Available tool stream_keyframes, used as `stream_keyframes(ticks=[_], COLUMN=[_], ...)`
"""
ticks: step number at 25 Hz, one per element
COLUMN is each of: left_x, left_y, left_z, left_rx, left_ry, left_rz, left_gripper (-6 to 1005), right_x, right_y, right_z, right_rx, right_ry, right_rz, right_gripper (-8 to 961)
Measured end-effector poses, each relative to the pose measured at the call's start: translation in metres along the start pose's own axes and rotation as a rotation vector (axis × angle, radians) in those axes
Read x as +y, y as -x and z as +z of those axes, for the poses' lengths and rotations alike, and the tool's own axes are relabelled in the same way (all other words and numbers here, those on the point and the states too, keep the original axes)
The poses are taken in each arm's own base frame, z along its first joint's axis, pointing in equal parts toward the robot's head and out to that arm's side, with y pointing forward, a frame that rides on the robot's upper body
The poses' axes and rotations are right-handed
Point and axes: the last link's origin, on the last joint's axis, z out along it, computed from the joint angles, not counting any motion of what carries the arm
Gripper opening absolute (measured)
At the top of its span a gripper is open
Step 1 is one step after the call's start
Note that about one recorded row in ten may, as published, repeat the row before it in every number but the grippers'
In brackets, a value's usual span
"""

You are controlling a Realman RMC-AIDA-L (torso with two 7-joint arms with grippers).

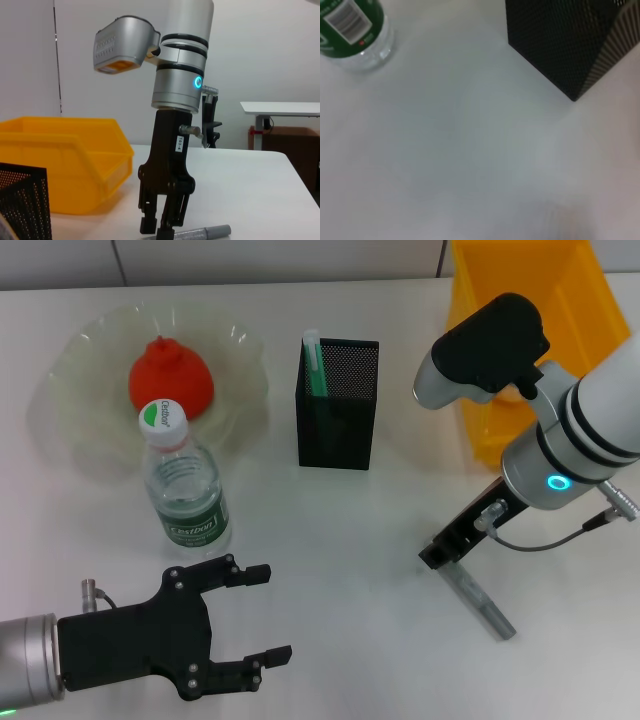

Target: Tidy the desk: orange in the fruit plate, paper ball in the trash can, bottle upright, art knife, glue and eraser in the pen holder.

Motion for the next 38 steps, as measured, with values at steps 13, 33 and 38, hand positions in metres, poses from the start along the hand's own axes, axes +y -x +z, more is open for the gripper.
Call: stream_keyframes(ticks=[13,33,38], left_x=[0.0,0.002,0.001], left_y=[0.0,0.002,0.003], left_z=[0.0,0.001,0.001], left_rx=[-0.003,-0.007,-0.009], left_ry=[0.003,0.003,0.0], left_rz=[0.001,-0.003,-0.004], left_gripper=[802,802,802], right_x=[0.003,-0.033,-0.051], right_y=[-0.001,0.01,0.029], right_z=[0.007,-0.098,-0.05], right_rx=[0.026,-1.136,-1.277], right_ry=[-0.001,0.242,0.202], right_rz=[-0.022,-0.21,-0.248], right_gripper=[189,133,132])
